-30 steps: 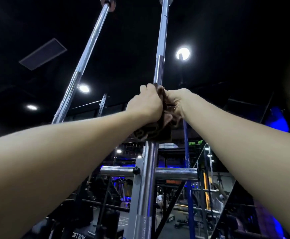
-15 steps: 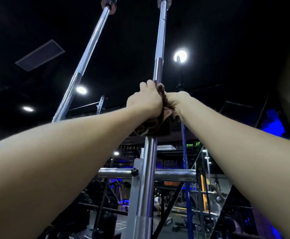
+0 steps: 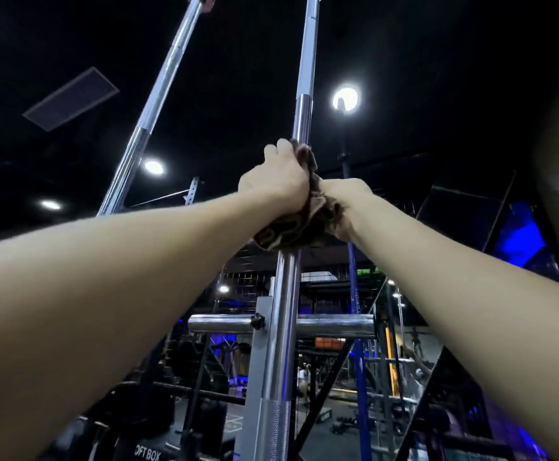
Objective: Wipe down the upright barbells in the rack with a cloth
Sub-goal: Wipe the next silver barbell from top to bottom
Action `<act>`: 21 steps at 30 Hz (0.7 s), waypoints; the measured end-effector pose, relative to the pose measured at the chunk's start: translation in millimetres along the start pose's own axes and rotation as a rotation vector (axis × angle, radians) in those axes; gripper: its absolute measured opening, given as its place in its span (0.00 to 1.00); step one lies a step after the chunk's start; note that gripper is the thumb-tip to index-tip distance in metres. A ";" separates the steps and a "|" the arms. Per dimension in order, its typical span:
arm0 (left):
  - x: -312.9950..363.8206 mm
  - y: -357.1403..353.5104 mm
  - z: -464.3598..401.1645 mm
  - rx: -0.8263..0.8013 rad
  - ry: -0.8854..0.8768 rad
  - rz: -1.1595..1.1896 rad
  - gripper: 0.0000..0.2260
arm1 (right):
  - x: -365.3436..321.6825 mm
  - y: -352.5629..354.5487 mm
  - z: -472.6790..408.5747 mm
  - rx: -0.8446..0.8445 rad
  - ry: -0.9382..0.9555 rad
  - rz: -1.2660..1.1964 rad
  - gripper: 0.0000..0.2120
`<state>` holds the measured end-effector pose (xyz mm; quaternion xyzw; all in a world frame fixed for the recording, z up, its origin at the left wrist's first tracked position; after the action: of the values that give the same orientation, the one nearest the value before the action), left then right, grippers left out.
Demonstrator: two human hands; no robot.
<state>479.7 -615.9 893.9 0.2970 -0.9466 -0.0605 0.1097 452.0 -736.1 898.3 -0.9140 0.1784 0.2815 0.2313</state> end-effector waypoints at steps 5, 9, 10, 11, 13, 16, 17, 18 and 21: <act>-9.4 -15.1 29.7 -0.025 0.001 0.044 0.15 | 8.9 4.0 7.1 -0.007 -0.022 0.021 0.14; -20.2 -18.9 91.5 -0.032 -0.119 -0.081 0.13 | 10.2 5.6 23.4 -0.074 -0.029 0.084 0.07; -19.9 -16.9 90.4 -0.026 -0.119 -0.104 0.13 | 5.9 3.5 26.8 -0.066 -0.008 0.104 0.06; -17.9 -13.7 81.8 -0.019 -0.110 -0.125 0.14 | 1.5 1.4 27.1 -0.055 0.009 0.120 0.06; -12.8 -8.6 51.1 -0.016 -0.073 -0.134 0.14 | -2.1 -3.3 28.2 -0.027 0.019 0.112 0.07; -4.2 -9.3 12.9 -0.020 -0.010 -0.058 0.14 | -3.6 -0.7 30.4 0.011 0.026 0.073 0.12; -2.4 -10.2 9.8 -0.013 0.003 -0.039 0.14 | -1.8 2.1 30.3 0.011 0.020 0.069 0.13; -3.2 -11.7 13.6 -0.014 0.008 -0.014 0.14 | 1.5 4.6 32.4 0.005 0.011 0.069 0.13; -13.8 -19.9 66.6 -0.048 -0.044 0.003 0.15 | 13.5 12.8 41.6 -0.049 -0.030 0.116 0.09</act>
<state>485.5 -620.9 823.4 0.2914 -0.9476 -0.0894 0.0958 438.7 -727.6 855.6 -0.9032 0.2207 0.3123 0.1950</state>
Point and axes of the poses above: each hand's wrist, its own z-axis away from the middle knuckle, its own y-axis out of the back of the hand, x = y × z, the point moved 6 cm from there along -z, towards the middle knuckle, and after that the axes turned 13 degrees about -z, right-handed, at the moved point
